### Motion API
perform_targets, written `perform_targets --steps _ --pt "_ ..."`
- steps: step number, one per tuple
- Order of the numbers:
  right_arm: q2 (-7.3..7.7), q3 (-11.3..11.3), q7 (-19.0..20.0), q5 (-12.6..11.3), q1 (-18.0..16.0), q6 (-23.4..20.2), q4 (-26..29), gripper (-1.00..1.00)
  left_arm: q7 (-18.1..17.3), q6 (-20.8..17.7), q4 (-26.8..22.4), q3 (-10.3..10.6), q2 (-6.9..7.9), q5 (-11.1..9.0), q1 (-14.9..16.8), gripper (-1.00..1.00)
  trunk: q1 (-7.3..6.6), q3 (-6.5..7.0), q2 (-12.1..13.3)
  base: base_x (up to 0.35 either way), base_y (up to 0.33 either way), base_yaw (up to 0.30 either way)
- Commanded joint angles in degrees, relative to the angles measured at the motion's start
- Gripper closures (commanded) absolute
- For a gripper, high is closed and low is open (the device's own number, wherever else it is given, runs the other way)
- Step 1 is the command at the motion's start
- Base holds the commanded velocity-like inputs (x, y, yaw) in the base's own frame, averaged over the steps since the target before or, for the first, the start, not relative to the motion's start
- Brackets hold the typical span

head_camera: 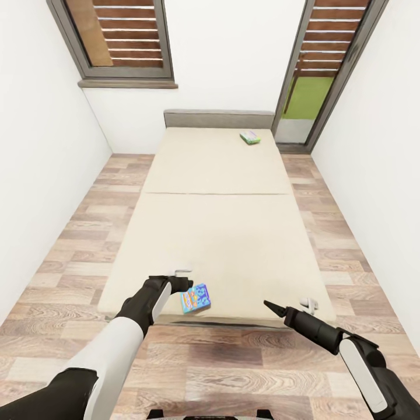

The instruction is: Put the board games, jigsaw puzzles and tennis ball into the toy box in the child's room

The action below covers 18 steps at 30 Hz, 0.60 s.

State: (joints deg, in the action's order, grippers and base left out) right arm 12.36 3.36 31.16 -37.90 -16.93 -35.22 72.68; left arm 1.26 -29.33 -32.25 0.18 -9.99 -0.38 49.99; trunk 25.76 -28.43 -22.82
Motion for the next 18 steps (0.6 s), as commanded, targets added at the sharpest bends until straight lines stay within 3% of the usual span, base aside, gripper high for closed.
perform_targets --steps 1,18 --pt "-0.04 0.1 0.0 -0.3 0.0 -0.5 0.0 -1.0 0.1 -0.3 -0.1 0.0 -0.01 -0.1 0.0 -1.0 0.03 -0.17 -0.1 0.0 0.0 0.0" --pt "-0.06 0.1 0.2 -0.3 0.1 -0.5 0.0 -1.0 0.1 0.8 -0.1 0.0 -0.01 -0.1 0.0 -1.0 0.03 -1.75 -0.1 0.0 0.0 0.0"
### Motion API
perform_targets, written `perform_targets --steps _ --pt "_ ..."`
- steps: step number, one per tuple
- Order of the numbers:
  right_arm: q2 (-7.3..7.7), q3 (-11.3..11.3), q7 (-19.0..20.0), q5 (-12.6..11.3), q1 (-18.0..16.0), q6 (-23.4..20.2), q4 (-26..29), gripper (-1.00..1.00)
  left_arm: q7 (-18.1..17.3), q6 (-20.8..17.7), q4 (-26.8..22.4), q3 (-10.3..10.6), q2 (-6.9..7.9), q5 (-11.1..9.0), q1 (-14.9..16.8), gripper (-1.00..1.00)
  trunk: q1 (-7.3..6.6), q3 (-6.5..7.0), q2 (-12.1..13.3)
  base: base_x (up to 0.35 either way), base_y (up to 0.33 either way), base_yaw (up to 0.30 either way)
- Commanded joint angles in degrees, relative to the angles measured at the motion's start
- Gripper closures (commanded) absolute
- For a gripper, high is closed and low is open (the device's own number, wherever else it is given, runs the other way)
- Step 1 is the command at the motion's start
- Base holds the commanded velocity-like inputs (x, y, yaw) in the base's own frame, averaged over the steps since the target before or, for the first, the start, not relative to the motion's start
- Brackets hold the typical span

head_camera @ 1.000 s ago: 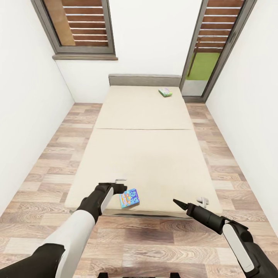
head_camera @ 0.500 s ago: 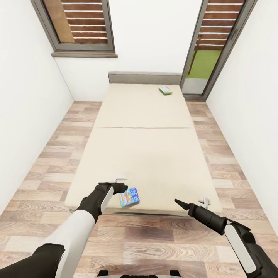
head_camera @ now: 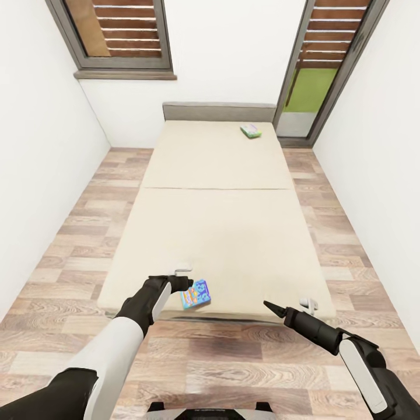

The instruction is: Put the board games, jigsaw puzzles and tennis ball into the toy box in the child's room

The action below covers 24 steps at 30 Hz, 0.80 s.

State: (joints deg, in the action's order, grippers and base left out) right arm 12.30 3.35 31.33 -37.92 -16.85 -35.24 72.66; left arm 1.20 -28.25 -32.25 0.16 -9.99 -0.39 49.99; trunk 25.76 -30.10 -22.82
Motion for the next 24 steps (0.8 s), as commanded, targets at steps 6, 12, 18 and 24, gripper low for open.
perform_targets --steps 6,12,18,24 --pt "-0.06 0.0 0.0 -0.3 0.0 -0.3 0.0 -1.0 0.0 -0.1 -0.1 0.0 -0.01 -0.1 0.0 -1.0 0.03 -0.64 -0.1 0.0 0.0 0.0" --pt "-0.08 -0.1 0.1 -0.3 0.0 -0.2 0.0 -1.0 0.0 -0.1 -0.1 0.1 -0.01 -0.1 0.0 -1.0 0.03 -1.21 -0.1 0.0 0.0 0.0" --pt "-0.09 -0.1 0.1 -0.3 0.0 -0.1 -0.1 -1.0 0.0 -0.1 -0.1 0.1 -0.01 -0.1 0.0 -1.0 0.03 -1.77 -0.1 0.0 0.0 0.0" --pt "-0.34 -0.2 0.0 -0.2 0.0 0.0 -0.5 -1.0 -0.1 -0.1 -0.1 0.2 -0.01 0.0 0.0 -1.0 0.03 -2.33 -0.1 0.0 0.0 0.0"
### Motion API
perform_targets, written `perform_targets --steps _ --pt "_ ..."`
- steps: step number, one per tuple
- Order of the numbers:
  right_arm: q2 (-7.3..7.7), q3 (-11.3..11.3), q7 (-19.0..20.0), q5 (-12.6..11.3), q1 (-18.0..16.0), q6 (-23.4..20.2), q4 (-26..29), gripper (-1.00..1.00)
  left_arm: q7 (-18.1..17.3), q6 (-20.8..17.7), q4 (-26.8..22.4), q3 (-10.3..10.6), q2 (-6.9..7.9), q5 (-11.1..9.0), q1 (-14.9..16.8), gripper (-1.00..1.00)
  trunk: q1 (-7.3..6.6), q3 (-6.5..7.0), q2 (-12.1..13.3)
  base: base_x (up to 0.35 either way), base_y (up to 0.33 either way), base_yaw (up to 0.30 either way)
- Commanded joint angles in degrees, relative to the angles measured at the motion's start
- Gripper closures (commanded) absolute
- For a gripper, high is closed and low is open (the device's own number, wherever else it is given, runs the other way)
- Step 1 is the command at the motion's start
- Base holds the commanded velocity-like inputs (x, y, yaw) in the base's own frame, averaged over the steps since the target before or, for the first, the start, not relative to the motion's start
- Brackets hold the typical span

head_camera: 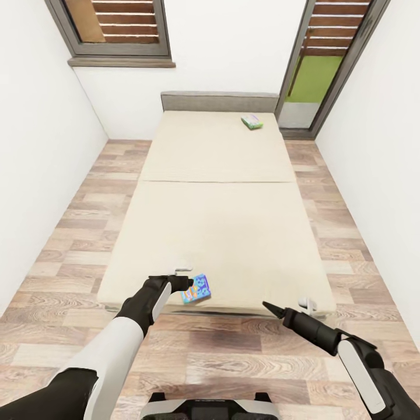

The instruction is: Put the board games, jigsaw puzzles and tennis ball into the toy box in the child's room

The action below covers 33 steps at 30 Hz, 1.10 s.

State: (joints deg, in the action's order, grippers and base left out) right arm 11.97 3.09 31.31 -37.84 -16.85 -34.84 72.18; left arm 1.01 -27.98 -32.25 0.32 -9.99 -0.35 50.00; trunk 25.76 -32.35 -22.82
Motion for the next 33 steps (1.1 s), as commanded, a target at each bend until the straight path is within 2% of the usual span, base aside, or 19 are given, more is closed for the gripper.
perform_targets --steps 1,4,7,33 --pt "-0.2 0.1 0.0 -0.3 0.0 -0.4 -0.1 -1.0 0.1 -0.3 -0.1 0.1 -0.01 0.0 0.0 -1.0 0.03 -0.17 -0.1 0.0 0.0 0.0" --pt "-1.2 0.2 0.1 -0.1 0.0 0.0 -0.7 -1.0 0.0 -0.3 -0.1 0.1 -0.01 0.0 0.0 -1.0 0.03 -0.45 -0.1 0.0 0.0 0.0" --pt "-1.59 0.3 0.1 -0.1 0.0 0.4 -0.9 -1.0 0.0 -0.3 -0.1 0.1 -0.01 0.0 0.0 -1.0 0.03 -0.73 -0.1 0.0 0.0 0.0" --pt "-1.95 0.2 -0.4 0.5 0.3 0.7 -1.2 -1.0 -0.1 -0.3 -0.3 0.3 -0.01 0.0 0.0 -1.0 0.03 -3.17 -0.1 0.0 0.0 0.0"
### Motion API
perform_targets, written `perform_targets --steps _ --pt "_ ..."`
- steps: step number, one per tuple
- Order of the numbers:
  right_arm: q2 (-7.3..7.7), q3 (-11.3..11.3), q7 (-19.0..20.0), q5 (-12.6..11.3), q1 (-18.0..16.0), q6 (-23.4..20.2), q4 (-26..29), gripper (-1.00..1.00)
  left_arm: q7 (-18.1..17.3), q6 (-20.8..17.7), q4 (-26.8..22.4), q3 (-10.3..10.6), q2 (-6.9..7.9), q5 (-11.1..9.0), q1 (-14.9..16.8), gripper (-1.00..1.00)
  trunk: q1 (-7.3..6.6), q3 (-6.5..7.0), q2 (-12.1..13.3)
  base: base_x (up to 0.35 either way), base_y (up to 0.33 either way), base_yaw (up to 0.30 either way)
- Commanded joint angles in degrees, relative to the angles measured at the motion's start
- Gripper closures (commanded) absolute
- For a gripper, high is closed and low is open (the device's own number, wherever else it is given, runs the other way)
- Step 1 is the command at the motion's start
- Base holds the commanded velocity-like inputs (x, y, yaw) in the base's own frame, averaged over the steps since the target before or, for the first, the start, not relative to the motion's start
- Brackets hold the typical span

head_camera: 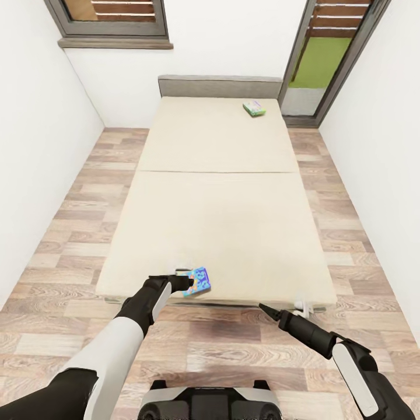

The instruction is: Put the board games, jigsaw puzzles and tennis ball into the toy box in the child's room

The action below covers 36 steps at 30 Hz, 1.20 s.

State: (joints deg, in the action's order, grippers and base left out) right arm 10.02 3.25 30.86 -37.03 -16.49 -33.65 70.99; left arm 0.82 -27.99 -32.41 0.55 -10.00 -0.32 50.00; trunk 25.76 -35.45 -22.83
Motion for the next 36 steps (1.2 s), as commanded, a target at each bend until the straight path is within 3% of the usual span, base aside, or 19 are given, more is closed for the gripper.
perform_targets --steps 1,36 --pt "0.0 0.1 0.1 -0.3 0.0 -0.5 0.0 -1.0 0.1 -0.3 -0.1 0.1 0.0 0.0 0.0 -1.0 0.03 -0.17 -0.1 0.0 0.0 0.0" --pt "-0.02 0.1 0.6 -0.7 0.0 -0.5 0.1 -1.0 -0.6 -0.3 0.0 0.3 0.0 0.0 0.0 -1.0 0.03 -3.37 -0.1 0.0 0.0 0.0"
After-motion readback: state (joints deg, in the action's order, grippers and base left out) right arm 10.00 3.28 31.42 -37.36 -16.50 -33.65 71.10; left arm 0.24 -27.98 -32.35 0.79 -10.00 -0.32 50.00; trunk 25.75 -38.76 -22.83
